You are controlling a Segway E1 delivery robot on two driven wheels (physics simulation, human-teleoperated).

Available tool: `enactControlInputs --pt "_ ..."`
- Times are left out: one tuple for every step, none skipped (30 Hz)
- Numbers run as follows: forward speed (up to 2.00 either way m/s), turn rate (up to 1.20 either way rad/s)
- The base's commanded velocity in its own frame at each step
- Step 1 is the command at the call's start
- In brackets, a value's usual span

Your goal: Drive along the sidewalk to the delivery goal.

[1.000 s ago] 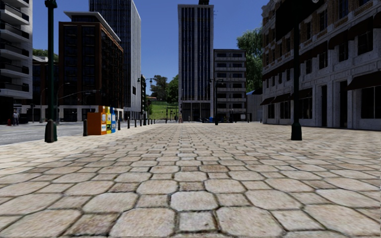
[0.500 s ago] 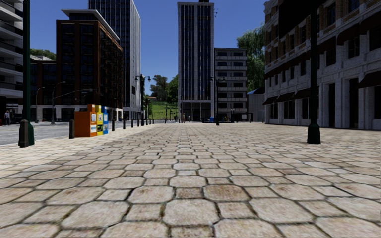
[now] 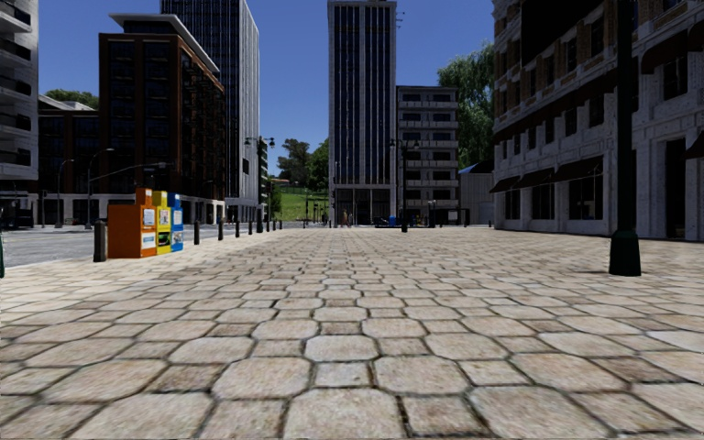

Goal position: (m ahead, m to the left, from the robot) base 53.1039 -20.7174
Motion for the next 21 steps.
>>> enactControlInputs --pt "2.00 0.00" --pt "2.00 0.00" --pt "2.00 0.00" --pt "2.00 0.00" --pt "2.00 0.00" --pt "2.00 0.00" --pt "2.00 0.00" --pt "2.00 0.00" --pt "2.00 0.00" --pt "2.00 0.00" --pt "2.00 0.00" --pt "2.00 0.00" --pt "2.00 0.00" --pt "2.00 0.00" --pt "2.00 0.00" --pt "2.00 0.00" --pt "2.00 0.00" --pt "2.00 0.04" --pt "2.00 0.14" --pt "2.00 0.24" --pt "2.00 0.27"
